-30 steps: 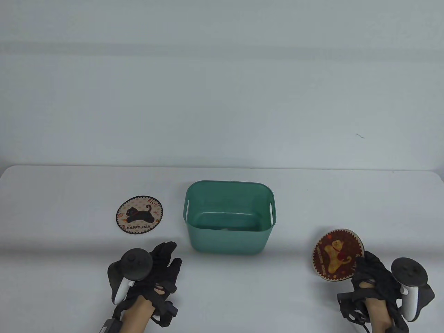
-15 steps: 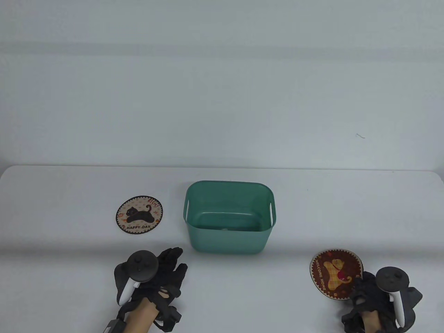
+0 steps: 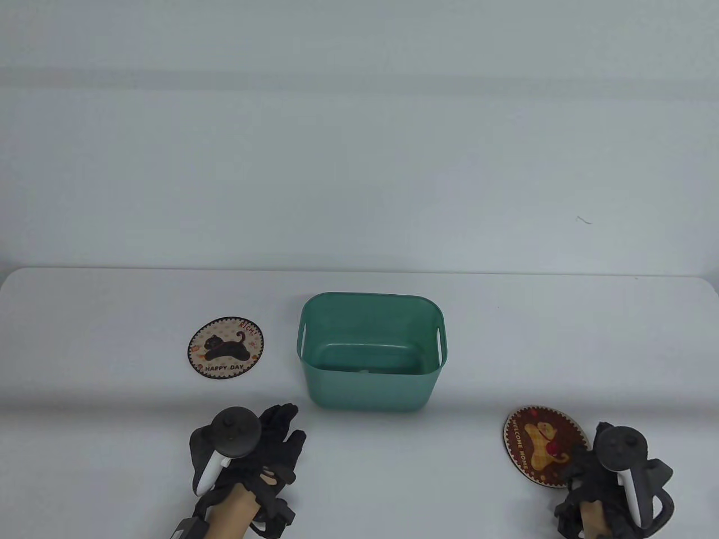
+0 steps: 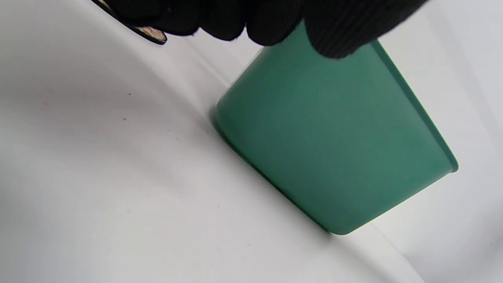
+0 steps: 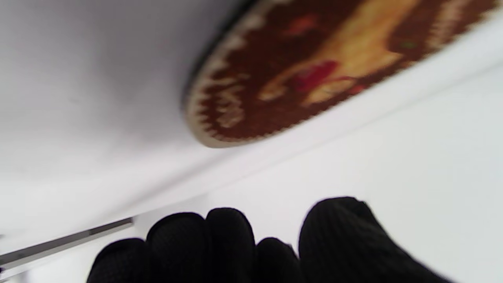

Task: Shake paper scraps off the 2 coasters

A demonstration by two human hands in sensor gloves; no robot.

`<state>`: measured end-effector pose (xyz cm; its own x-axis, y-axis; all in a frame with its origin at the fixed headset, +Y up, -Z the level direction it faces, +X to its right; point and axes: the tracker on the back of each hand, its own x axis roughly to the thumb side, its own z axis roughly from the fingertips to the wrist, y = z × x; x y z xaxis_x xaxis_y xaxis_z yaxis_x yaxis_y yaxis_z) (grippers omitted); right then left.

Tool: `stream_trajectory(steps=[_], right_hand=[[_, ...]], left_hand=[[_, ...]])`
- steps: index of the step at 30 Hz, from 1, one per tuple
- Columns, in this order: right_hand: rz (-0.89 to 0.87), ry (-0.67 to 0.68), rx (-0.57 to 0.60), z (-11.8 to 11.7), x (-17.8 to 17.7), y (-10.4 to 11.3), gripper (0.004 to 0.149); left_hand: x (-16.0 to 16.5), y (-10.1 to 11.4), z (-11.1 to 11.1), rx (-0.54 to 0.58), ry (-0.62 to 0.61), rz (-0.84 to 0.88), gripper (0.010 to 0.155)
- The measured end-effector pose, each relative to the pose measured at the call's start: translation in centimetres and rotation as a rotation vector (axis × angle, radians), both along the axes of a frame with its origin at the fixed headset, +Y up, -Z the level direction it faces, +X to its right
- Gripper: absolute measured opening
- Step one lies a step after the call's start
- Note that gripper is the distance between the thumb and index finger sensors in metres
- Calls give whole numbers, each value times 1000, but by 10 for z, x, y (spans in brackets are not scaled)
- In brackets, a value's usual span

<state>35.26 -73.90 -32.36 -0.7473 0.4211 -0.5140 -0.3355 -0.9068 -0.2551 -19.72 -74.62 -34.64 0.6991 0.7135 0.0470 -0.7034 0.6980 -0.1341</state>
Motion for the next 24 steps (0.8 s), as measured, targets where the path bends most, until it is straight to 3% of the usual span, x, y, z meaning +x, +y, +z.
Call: stream_trajectory(steps=[9,16,24], right_hand=[[-62,236,131,-10,-58,36,59],[-169,428,59,-21,-105,42,64],[-181,544,-16,-29,-155,34,68]], left_hand=[[2,0,0,0,-4,-10,61],[10,0,1,9,-22,-24,60],[15,-2,2,8,-39,-46,61]])
